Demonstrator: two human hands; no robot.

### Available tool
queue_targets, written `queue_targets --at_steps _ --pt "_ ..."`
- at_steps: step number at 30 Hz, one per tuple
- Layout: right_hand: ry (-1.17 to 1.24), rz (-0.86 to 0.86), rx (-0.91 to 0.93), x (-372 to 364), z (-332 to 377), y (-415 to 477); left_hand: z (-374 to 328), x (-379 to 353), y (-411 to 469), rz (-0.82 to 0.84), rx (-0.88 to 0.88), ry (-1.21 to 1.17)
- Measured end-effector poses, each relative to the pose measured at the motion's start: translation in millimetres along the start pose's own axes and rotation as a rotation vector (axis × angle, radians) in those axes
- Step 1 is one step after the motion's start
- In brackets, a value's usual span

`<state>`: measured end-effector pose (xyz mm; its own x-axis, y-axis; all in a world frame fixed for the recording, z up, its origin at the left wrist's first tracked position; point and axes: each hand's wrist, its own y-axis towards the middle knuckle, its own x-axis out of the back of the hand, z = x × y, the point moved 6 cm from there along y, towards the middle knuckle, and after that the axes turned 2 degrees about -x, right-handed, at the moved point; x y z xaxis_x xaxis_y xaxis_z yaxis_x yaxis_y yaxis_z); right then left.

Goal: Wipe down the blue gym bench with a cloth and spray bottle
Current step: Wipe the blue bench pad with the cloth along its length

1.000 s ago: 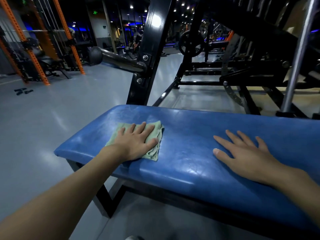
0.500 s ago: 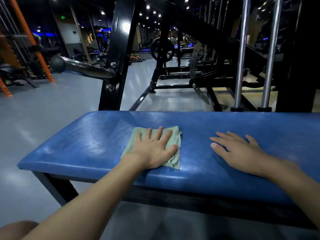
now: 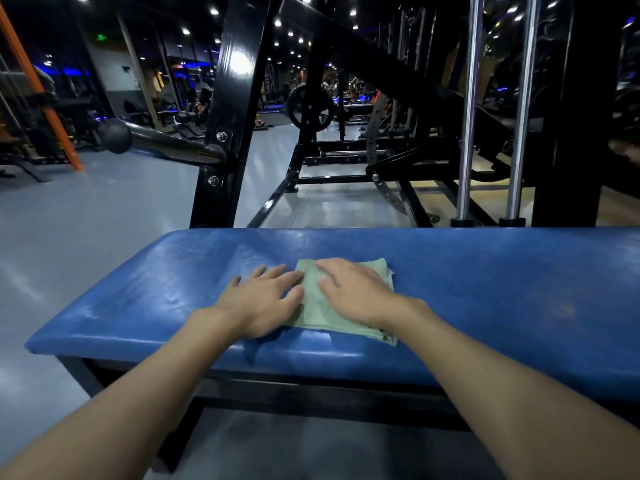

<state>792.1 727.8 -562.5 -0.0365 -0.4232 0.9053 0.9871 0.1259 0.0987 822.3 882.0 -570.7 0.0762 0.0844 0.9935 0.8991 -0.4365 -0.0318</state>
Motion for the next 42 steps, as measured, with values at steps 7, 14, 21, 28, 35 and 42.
queue_targets --at_steps 7,14,21,28,35,42 --pt "-0.235 0.137 -0.035 -6 -33 -18 -13 -6 -5 0.009 -0.036 -0.013" --pt "-0.248 0.120 -0.194 36 -121 -63 -78 -15 15 0.024 -0.126 -0.001" --pt "-0.241 0.062 -0.336 72 -197 -113 -167 -17 42 0.022 -0.314 -0.012" --pt "-0.265 -0.001 -0.522 116 -277 -170 -275 -27 61 0.084 -0.537 0.046" --pt "-0.269 -0.090 -0.699 154 -350 -216 -368 -34 64 0.102 -0.698 0.071" --pt "-0.317 -0.198 -0.881 193 -430 -273 -447 -50 59 0.137 -0.822 0.070"
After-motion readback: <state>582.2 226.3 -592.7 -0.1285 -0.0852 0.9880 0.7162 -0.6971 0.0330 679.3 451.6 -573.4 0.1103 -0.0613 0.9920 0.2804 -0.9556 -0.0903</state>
